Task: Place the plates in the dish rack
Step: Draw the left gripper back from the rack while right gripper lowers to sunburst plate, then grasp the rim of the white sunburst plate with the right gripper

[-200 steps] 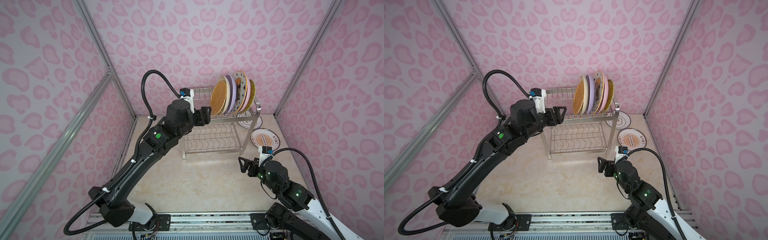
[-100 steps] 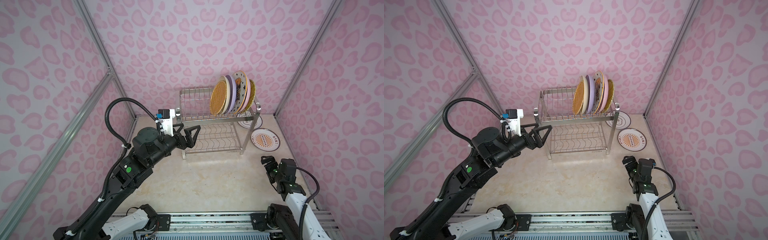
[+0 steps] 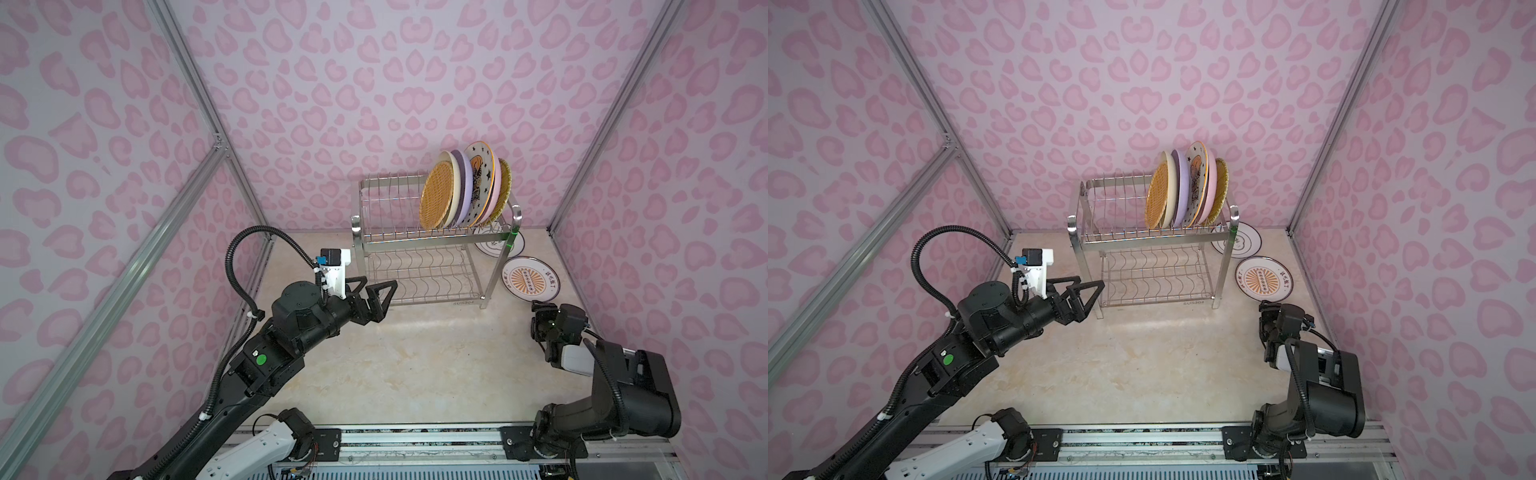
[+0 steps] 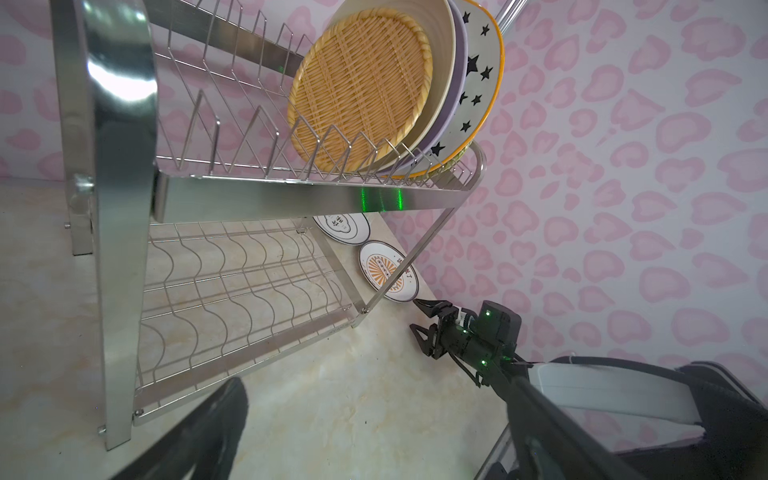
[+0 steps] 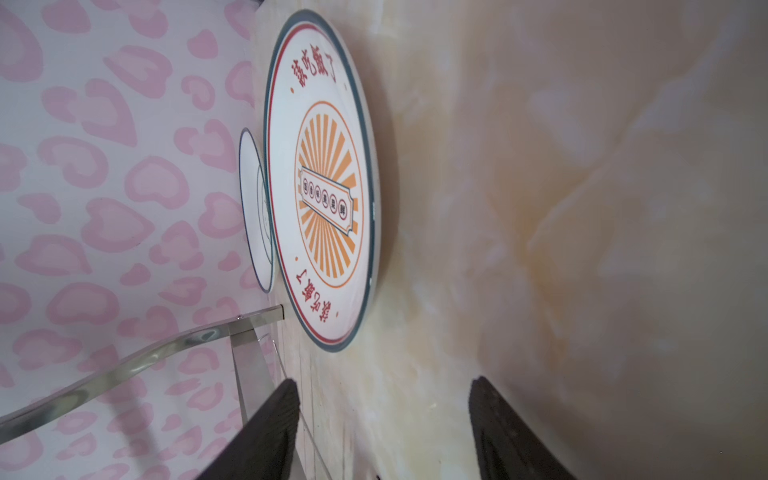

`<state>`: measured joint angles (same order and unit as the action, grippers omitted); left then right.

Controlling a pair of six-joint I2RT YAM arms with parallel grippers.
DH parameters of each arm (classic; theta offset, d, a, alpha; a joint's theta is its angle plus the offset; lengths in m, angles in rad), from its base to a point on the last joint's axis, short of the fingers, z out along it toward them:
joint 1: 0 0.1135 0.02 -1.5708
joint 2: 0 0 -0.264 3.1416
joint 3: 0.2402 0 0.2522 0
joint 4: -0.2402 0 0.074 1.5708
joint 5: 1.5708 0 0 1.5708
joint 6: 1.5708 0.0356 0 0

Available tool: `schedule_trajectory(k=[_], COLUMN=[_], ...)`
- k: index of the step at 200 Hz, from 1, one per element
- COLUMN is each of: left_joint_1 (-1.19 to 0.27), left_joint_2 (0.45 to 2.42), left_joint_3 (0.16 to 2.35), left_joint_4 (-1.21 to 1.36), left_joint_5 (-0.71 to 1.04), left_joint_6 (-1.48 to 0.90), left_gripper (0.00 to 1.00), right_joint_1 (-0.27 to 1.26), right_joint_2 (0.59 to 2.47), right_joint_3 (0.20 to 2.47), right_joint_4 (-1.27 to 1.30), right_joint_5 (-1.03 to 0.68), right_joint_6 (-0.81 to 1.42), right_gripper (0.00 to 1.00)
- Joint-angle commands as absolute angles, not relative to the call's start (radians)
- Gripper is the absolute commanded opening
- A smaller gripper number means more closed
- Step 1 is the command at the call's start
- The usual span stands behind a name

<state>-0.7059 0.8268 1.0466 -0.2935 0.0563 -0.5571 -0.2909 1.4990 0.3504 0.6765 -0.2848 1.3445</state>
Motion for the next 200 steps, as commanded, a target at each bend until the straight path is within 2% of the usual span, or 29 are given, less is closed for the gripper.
schedule_trajectory(k=[1, 138, 200], left_joint_1=[-0.706, -0.705, -0.706], left_joint_2=[0.806, 0.767, 0.752], left_joint_3=[1.027, 0.979, 0.971], left_joint_4=[-0.253, -0.25, -0.252], left_joint_5=[0.048, 0.024, 0.004], left_joint_6=[-0.576, -0.592, -0.598], left_gripper=[0.99, 0.99, 0.99], right_joint_1=[-0.293, -0.344, -0.357], right_joint_2=[1.558, 1.874, 1.908], right_joint_3=[0.379, 0.449, 0.481], right_joint_4=[0.836, 1.077, 1.013], right_joint_5=[-0.298, -0.376, -0.379], right_joint_6=[1.385, 1.511, 1.522], right_gripper=[0.67, 0.58, 0.51])
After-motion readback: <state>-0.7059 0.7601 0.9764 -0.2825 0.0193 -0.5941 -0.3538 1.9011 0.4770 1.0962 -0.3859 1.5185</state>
